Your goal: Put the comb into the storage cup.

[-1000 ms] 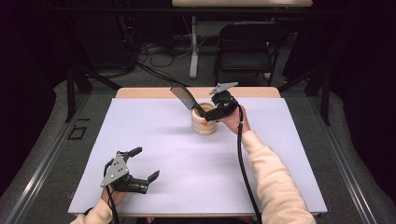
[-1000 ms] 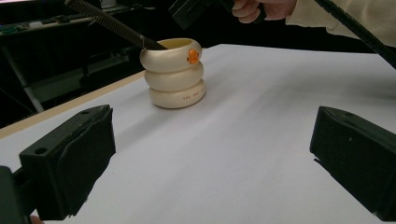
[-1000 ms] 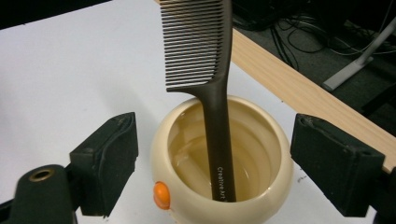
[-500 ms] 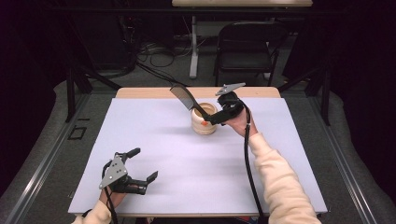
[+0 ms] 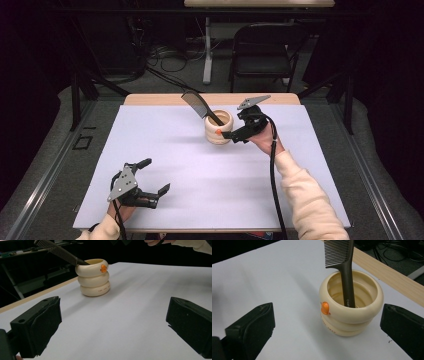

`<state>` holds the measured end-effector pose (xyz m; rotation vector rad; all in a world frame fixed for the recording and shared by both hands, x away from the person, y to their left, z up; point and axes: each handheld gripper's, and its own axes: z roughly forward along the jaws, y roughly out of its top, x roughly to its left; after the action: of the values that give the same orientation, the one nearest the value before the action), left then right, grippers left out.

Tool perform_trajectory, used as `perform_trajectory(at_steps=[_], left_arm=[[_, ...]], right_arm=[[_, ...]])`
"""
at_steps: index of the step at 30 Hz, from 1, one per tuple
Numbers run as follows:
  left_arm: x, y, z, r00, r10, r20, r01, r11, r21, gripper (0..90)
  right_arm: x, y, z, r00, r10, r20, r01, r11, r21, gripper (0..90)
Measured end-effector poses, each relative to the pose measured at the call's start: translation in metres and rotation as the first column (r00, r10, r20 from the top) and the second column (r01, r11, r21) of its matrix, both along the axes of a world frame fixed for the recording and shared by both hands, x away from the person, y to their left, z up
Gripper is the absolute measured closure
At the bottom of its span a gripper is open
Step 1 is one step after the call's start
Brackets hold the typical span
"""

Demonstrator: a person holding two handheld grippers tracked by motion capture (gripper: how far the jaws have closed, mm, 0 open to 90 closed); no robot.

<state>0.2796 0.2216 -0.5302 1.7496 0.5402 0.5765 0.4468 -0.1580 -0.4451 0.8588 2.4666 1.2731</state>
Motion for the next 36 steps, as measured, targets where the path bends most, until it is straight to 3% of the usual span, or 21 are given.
perform_trajectory(at_steps=[11,36], left_arm=[[0.000,0.000,0.000,1.0000,0.000,-0.002,0.000,1.0000,0.006,0.2],[-0.001,0.000,0.001,0.9999,-0.009,0.005,0.009,0.9999,0.011,0.1]], right_arm=[[-0.026,-0.009,-0.004,0.9996,0.019,0.020,-0.019,0.9998,0.010,0.0],[-0.083,-0.032,-0.025,0.9982,-0.014,0.058,0.013,0.9998,0.012,0.0]])
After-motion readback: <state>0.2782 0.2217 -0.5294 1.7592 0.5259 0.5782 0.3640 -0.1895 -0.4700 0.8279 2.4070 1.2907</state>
